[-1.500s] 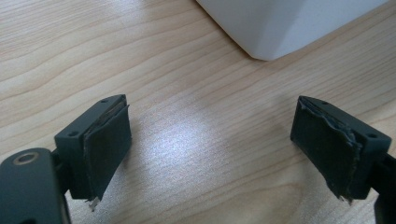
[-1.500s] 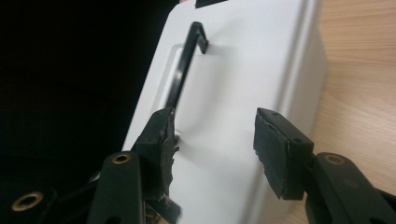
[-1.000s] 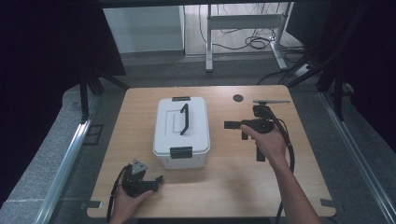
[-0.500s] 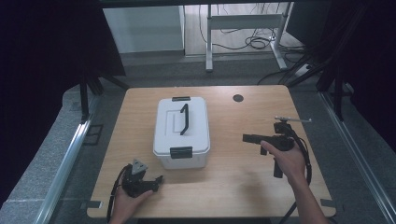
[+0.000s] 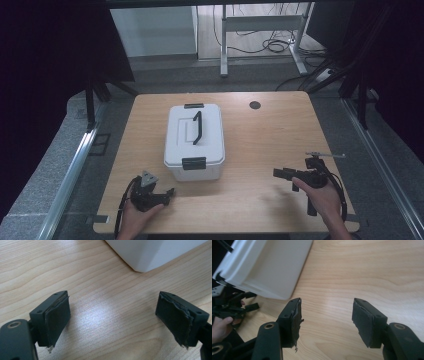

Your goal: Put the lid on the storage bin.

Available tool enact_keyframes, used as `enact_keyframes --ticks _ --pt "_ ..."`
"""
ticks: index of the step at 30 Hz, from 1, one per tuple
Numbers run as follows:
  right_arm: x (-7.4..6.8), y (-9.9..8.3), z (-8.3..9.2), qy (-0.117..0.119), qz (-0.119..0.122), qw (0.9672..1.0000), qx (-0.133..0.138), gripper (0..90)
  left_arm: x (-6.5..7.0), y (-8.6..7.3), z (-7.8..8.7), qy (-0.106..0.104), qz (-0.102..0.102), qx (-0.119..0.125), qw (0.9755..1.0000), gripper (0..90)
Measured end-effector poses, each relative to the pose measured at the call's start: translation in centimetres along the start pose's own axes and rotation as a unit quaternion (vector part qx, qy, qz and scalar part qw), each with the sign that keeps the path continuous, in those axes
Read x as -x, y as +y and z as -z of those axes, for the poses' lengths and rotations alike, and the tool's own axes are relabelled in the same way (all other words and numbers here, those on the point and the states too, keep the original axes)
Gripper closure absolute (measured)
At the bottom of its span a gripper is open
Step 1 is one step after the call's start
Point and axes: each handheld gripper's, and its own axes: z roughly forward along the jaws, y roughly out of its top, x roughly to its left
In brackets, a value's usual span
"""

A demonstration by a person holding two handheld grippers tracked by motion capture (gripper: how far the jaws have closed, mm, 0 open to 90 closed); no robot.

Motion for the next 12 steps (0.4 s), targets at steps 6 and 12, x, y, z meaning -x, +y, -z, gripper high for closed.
enact_keyframes --ticks 6,12 --pt "0.96 -0.27 0.24 -0.003 -0.013 0.9999 0.010 38.8 0.01 0.00 -0.01 0.000 0.000 0.000 1.0000 12.3" --pt "1.17 -0.32 0.20 -0.004 -0.013 0.9998 0.017 37.5 0.00 -0.01 0.00 0.000 0.000 0.000 1.0000 12.3"
